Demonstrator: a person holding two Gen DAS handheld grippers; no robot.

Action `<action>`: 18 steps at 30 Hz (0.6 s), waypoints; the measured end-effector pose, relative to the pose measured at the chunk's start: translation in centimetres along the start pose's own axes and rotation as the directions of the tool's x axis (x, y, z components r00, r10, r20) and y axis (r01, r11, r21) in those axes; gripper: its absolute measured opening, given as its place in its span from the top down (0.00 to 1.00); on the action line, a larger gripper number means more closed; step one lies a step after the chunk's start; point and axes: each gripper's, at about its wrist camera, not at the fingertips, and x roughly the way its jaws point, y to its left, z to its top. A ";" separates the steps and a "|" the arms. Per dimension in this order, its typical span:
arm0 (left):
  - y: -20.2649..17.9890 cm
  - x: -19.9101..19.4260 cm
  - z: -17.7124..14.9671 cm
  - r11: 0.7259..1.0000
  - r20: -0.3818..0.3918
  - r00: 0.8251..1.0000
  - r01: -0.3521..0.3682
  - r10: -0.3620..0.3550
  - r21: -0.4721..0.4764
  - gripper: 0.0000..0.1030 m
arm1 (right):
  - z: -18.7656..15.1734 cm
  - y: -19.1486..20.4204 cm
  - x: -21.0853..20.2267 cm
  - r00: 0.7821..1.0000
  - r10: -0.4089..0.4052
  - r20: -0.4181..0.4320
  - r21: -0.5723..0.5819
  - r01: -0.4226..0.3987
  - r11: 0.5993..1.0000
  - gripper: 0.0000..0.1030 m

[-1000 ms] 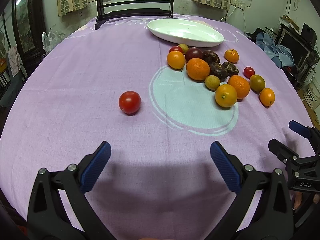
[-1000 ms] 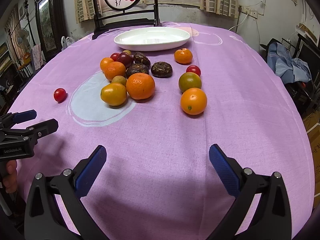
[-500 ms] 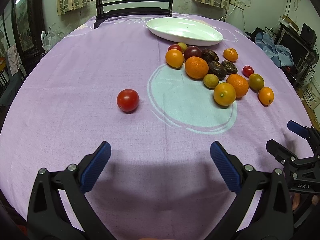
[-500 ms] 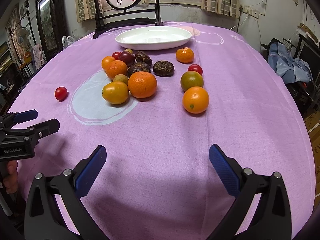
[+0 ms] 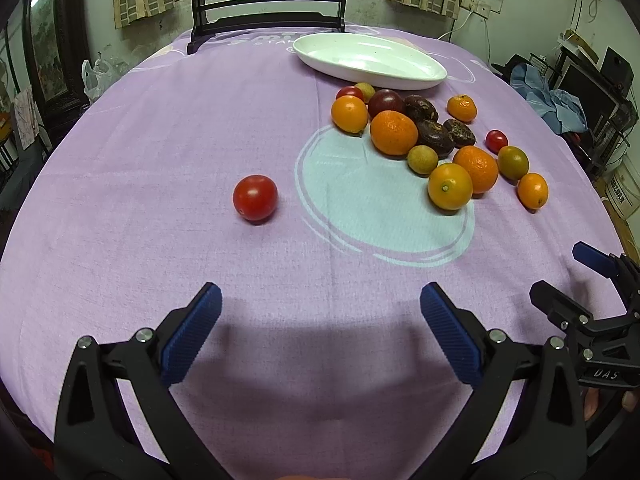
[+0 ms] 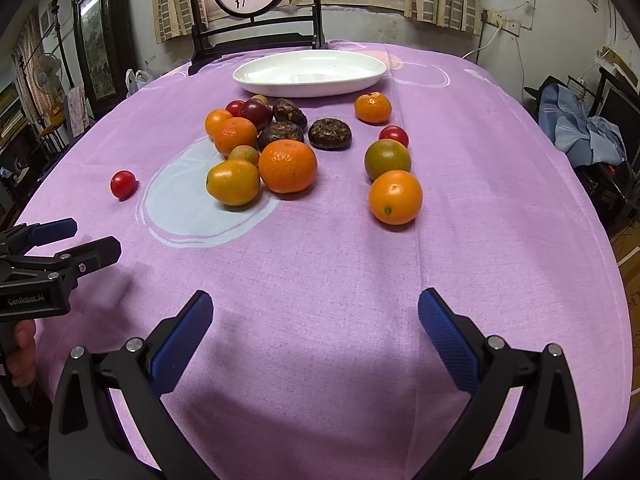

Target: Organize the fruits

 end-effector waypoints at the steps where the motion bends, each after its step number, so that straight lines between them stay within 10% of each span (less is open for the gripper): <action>1: 0.0 0.0 0.0 1.000 0.000 1.000 0.001 -0.001 0.000 0.02 | 0.0 0.0 0.0 1.000 0.000 -0.001 0.000 0.000 1.000 0.01; 18: 2.4 3.1 2.3 0.999 -0.059 0.997 0.045 -0.045 -0.007 0.02 | 0.5 -0.4 0.4 1.000 0.007 -0.007 -0.001 -0.007 1.000 0.01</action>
